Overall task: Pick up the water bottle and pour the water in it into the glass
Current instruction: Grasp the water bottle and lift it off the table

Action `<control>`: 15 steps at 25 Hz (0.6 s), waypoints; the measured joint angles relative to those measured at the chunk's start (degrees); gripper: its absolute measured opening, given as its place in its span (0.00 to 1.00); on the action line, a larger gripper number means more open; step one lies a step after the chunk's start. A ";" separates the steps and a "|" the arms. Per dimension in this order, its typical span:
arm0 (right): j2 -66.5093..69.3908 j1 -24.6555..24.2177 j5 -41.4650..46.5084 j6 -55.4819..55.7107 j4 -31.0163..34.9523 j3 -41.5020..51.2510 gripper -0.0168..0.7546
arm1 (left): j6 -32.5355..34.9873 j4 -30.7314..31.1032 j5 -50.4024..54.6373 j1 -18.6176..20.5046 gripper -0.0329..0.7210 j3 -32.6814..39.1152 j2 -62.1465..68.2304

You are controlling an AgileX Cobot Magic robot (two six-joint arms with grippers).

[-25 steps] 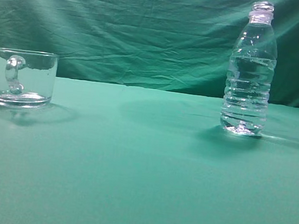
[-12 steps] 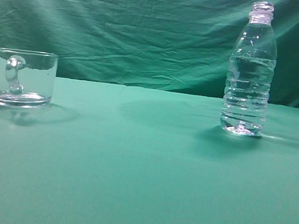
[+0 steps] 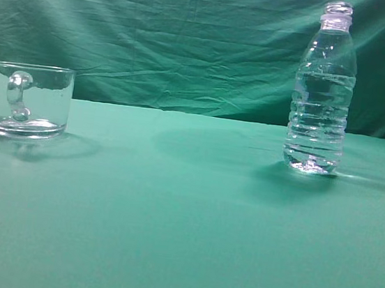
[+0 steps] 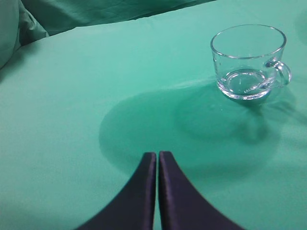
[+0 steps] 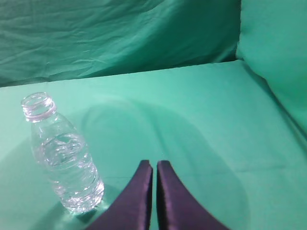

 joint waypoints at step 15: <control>33.35 14.34 -31.18 4.44 -15.94 -2.18 0.36 | 0.00 0.00 0.00 0.00 0.04 0.00 0.00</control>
